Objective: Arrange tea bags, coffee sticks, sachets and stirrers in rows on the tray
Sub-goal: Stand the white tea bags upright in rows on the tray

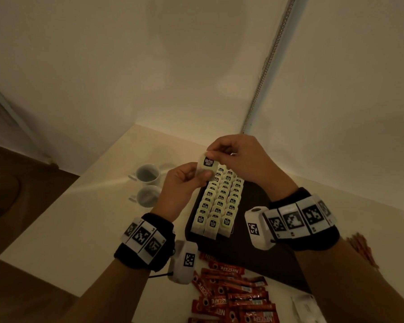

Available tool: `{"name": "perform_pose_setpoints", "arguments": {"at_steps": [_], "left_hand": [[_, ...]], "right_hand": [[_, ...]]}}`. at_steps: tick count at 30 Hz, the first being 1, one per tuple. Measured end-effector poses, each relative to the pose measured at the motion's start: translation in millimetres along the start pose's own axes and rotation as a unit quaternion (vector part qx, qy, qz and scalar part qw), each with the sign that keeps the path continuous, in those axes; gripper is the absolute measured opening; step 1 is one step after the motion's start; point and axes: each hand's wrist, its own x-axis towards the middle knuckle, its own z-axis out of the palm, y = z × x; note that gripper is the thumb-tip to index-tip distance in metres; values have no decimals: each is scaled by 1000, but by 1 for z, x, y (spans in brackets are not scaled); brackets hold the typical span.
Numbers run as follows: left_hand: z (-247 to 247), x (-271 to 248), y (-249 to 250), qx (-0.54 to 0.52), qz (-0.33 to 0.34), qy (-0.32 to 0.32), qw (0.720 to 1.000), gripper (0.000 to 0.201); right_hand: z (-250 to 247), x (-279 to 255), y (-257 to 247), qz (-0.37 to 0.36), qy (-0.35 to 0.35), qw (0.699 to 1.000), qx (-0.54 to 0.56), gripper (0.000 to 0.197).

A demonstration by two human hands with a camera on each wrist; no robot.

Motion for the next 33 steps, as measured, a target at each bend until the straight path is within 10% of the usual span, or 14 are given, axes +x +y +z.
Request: {"name": "perform_pose_setpoints", "arguments": {"at_steps": [9, 22, 33], "left_hand": [[-11, -14, -12, 79, -47, 10, 996, 32], [-107, -113, -41, 224, -209, 91, 948, 15], [-132, -141, -42, 235, -268, 127, 926, 18]], "right_hand": [[3, -26, 26, 46, 16, 999, 10, 6], [69, -101, 154, 270, -246, 929, -57, 17], [91, -95, 172, 299, -128, 942, -82, 13]]}}
